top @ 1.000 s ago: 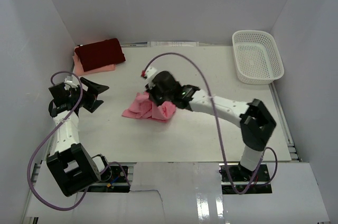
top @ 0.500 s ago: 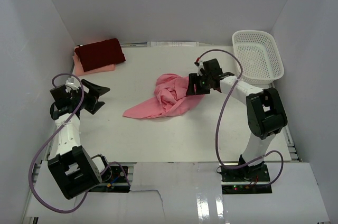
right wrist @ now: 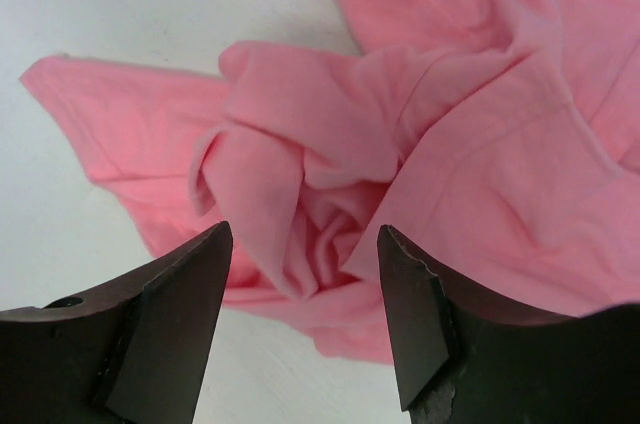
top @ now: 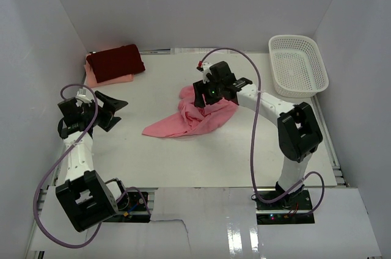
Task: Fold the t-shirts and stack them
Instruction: Flatten out the tshirt
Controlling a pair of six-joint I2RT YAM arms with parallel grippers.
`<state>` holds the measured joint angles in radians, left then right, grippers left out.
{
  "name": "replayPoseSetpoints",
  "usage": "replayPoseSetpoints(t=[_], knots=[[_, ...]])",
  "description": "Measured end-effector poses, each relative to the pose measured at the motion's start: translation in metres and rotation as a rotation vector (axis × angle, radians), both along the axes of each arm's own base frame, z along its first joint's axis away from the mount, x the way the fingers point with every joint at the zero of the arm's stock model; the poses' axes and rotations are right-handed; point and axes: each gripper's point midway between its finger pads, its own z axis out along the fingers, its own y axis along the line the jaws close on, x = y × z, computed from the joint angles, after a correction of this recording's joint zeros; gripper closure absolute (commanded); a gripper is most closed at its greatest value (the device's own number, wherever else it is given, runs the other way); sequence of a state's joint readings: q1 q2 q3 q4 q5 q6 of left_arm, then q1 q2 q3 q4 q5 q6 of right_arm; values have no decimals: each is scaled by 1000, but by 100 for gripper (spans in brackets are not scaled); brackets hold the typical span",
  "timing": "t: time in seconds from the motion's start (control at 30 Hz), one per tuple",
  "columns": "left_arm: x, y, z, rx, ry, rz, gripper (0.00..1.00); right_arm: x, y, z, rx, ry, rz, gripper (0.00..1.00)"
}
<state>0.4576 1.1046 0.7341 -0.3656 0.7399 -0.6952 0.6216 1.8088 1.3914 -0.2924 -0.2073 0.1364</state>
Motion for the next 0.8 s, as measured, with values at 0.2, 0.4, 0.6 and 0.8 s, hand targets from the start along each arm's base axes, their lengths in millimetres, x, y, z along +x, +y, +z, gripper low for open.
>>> replayPoseSetpoints(t=[0.2,0.4,0.6,0.8], knots=[[1,-2,-2,12,3,-11,2,19,13,-34,-129,-21,-31,37],[1,-3,-4,23,7,-15,2,33,22,-51,-258,-67,-108,41],[2,-2,-6,28,11,-16,2,67,20,-24,-280,-171,-253,46],[2,-2,-7,33,12,-19,2,96,15,5,-288,-253,-383,46]])
